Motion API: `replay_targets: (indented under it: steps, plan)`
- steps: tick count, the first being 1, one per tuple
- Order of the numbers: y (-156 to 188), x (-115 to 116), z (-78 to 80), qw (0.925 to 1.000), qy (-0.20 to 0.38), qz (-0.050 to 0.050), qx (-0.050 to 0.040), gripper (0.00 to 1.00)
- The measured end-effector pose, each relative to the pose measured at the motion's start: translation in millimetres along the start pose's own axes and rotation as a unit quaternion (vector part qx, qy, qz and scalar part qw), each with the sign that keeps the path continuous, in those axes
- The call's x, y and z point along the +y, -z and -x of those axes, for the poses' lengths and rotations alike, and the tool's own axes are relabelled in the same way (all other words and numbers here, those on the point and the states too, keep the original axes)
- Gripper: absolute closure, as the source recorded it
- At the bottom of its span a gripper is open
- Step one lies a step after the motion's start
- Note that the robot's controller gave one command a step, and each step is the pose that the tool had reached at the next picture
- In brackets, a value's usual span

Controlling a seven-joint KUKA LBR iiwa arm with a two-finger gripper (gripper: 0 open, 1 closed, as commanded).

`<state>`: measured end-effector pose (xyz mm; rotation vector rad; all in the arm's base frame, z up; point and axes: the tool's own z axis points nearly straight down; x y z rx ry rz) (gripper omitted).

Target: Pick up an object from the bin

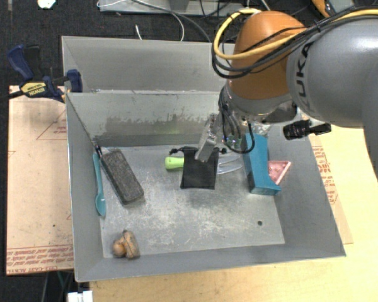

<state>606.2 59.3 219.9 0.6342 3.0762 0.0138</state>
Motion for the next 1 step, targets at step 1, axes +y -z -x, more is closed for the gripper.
replay_targets:
  steps: [1]
  plan:
    - [36.9,0.7,0.8,1.0000,0.000,0.001,-0.0019,1.00]
